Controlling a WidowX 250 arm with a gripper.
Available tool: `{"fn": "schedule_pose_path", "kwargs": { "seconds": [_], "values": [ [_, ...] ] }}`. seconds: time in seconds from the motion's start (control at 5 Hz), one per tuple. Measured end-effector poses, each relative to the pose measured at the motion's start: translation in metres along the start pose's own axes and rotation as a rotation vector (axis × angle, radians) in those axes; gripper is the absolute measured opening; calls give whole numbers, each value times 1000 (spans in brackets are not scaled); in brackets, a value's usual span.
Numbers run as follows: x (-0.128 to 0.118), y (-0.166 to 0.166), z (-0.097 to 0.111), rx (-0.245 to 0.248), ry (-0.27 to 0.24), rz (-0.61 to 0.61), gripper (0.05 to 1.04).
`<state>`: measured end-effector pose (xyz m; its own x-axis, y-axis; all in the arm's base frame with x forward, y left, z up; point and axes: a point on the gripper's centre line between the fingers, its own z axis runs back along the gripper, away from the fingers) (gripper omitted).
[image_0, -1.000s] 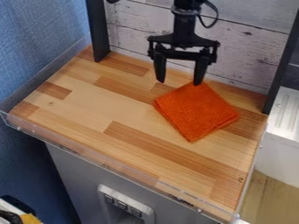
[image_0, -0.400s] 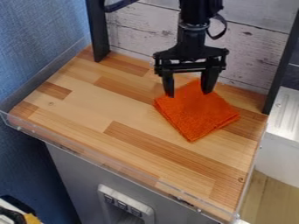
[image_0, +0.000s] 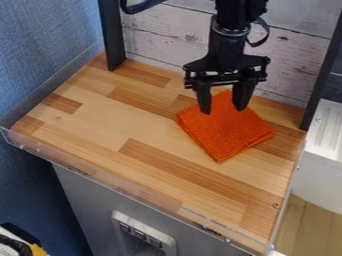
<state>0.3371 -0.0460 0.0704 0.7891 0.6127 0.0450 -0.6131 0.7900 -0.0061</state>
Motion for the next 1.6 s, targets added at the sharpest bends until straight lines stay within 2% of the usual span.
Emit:
{"fn": "schedule_pose_path", "kwargs": {
  "seconds": [0.2,0.4,0.6,1.0,1.6],
  "values": [
    [-4,-5,-1,5,-5,12,385],
    [-4,-7,-10,15,-8,25,165],
    [-8,-8,-19,36,7,30,67],
    [-16,-8,-37,56,35,12,59],
    [-21,-5,-53,30,94,-2,59]
  ]
}}
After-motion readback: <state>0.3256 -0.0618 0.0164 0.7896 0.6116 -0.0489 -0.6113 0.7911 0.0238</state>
